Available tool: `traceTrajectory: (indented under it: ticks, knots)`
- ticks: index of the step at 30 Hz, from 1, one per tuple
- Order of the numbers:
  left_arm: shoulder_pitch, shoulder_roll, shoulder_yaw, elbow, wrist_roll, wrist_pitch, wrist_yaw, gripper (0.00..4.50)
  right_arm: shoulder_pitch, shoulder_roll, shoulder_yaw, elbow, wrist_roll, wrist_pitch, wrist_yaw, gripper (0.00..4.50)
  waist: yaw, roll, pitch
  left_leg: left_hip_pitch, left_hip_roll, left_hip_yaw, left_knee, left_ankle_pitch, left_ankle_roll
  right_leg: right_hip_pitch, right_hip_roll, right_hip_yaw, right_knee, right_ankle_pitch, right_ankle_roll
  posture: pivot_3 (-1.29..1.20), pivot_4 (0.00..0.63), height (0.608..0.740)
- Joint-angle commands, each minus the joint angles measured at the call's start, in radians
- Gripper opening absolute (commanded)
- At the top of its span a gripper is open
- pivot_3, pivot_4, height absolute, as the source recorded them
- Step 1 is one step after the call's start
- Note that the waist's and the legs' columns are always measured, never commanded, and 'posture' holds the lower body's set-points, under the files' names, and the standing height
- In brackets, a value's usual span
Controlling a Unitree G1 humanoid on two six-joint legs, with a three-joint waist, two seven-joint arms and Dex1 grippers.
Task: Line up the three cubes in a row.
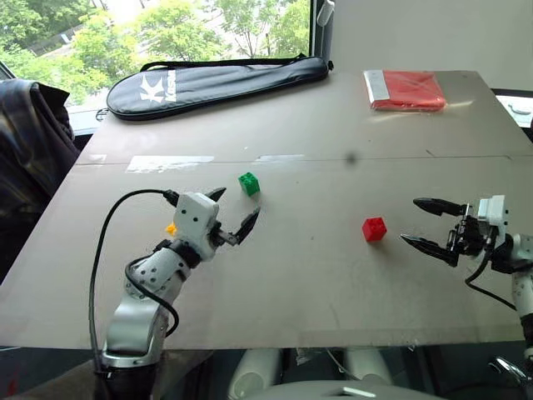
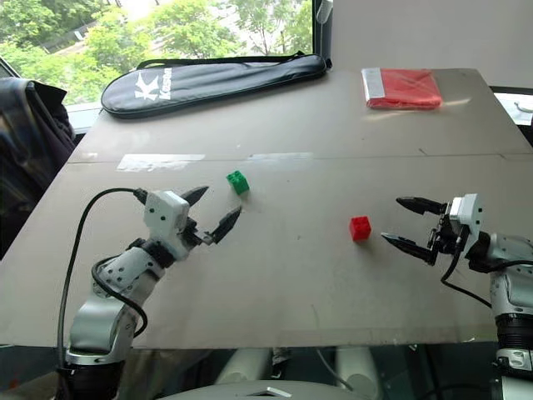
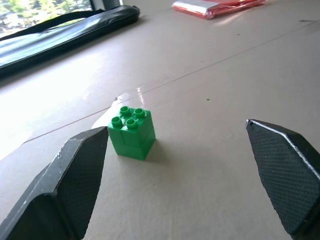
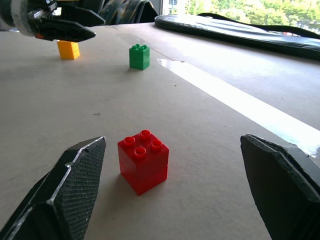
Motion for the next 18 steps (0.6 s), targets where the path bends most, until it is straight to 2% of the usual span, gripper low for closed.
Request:
traceTrajectory:
  ticks: [1,7,10,18]
  knots:
    - [-0.032,-0.082,-0.077,0.014,0.131,0.055,0.169,4.50,0.032,0.001,-0.045,-0.082,0.038,0.016,-0.046,4.42,0.003,0.000,0.000,0.000,0.000,0.000,0.000,0.001,-0.001,0.000,0.000,0.000,0.000,0.000,0.000,0.00,0.150,0.712]
    - [-0.153,-0.181,-0.118,0.156,0.248,0.119,0.316,4.50,0.105,0.013,-0.076,-0.213,0.098,0.070,-0.122,4.42,0.002,-0.001,0.000,-0.002,0.000,-0.001,-0.001,0.002,-0.003,-0.002,0.000,-0.002,0.000,0.000,0.000,0.00,0.150,0.712]
    - [-0.239,-0.227,-0.130,0.287,0.305,0.146,0.400,4.50,0.131,0.008,-0.088,-0.252,0.098,0.083,-0.150,4.42,0.003,-0.001,0.000,-0.002,0.000,-0.001,0.000,0.002,-0.003,-0.001,0.000,-0.001,0.000,0.000,0.000,0.00,0.150,0.712]
    - [-0.367,-0.338,-0.128,0.453,0.346,0.207,0.507,4.50,0.146,-0.004,-0.099,-0.274,0.096,0.086,-0.172,4.42,0.003,-0.002,0.000,-0.002,0.000,-0.001,0.000,0.002,-0.004,-0.001,0.000,-0.002,0.000,0.000,0.001,0.00,0.150,0.712]
